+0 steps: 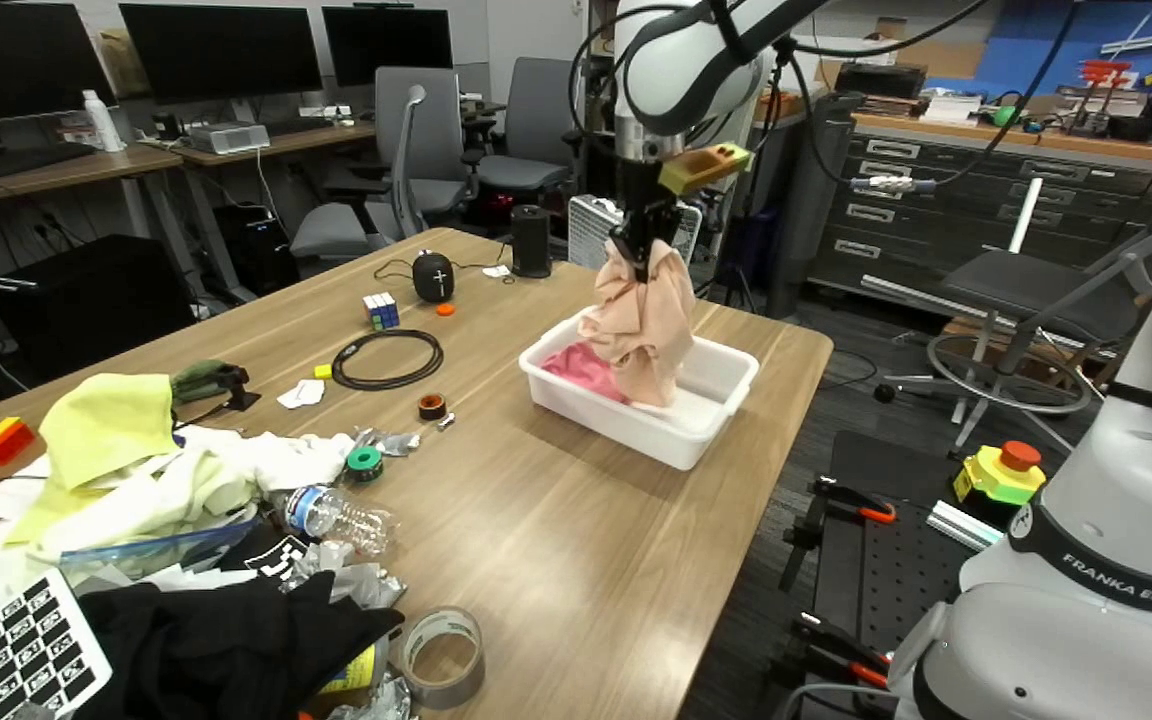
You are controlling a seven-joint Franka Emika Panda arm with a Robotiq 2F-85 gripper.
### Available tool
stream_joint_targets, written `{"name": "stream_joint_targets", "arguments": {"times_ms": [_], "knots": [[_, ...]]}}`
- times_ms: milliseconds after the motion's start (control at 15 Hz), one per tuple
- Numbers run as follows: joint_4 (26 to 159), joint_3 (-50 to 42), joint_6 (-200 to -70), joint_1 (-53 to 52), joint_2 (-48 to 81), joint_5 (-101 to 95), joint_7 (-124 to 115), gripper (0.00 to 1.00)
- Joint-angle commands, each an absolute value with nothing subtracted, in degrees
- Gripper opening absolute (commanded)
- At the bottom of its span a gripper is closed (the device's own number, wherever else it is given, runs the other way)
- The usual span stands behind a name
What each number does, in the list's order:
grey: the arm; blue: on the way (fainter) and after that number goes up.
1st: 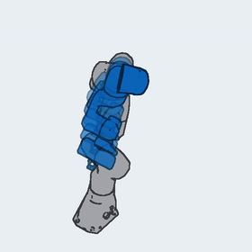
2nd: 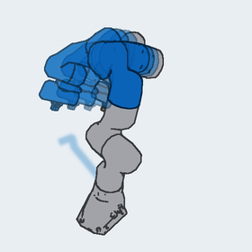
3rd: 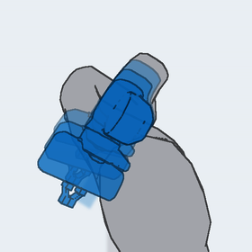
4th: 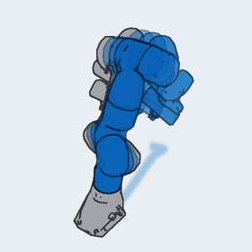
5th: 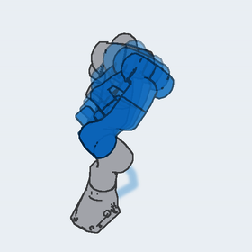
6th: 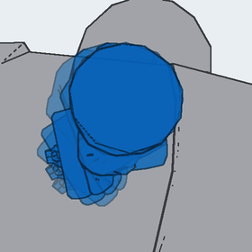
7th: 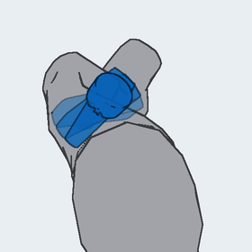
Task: Remove the t-shirts from the white storage container
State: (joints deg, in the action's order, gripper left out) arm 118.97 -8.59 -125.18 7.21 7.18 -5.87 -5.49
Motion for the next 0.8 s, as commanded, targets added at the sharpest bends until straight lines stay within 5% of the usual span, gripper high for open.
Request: {"name": "stream_joint_targets", "arguments": {"times_ms": [0,733], "knots": [[123.38,-7.59,-124.08,5.41,-4.37,-10.73,-11.89,0.03],[120.73,2.39,-117.12,3.21,-14.53,-15.24,-15.35,0.03]]}}
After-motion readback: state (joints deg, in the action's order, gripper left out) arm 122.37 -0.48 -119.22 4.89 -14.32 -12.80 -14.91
